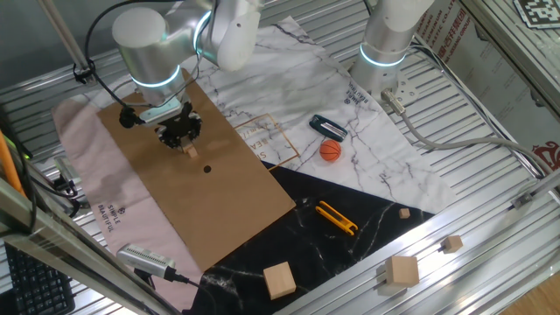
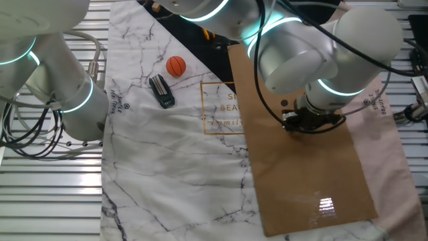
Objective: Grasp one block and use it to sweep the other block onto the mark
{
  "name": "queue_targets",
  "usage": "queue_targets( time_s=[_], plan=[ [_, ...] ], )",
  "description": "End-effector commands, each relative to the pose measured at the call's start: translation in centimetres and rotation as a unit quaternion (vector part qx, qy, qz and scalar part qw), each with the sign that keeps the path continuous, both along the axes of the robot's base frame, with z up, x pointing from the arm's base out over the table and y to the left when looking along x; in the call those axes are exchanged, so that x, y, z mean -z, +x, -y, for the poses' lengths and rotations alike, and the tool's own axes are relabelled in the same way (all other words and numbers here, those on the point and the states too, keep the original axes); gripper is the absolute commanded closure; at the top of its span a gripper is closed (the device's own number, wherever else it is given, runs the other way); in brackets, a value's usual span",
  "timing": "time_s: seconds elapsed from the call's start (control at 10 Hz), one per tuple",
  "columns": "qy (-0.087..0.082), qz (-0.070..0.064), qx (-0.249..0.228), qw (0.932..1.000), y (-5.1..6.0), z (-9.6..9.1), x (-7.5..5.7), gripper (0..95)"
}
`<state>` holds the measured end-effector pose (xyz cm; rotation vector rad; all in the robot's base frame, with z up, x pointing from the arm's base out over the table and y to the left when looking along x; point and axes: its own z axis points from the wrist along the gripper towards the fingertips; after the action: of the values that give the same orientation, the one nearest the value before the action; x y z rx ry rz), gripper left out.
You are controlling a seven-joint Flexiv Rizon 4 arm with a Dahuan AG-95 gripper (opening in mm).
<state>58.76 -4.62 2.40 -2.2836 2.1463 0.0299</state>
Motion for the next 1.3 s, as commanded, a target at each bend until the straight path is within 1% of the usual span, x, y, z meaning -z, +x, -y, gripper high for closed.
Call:
queue_targets(
  time_s=[0.1, 0.5, 1.3],
  plan=[
    [0.000, 0.001, -0.004, 1.0000, 0.0, -0.6, -0.1, 95.0],
    [0.002, 0.005, -0.016, 0.9999, -0.2, -1.8, 0.1, 95.0],
    [0.005, 0.006, -0.017, 0.9998, -0.2, -2.2, -0.2, 95.0]
  ],
)
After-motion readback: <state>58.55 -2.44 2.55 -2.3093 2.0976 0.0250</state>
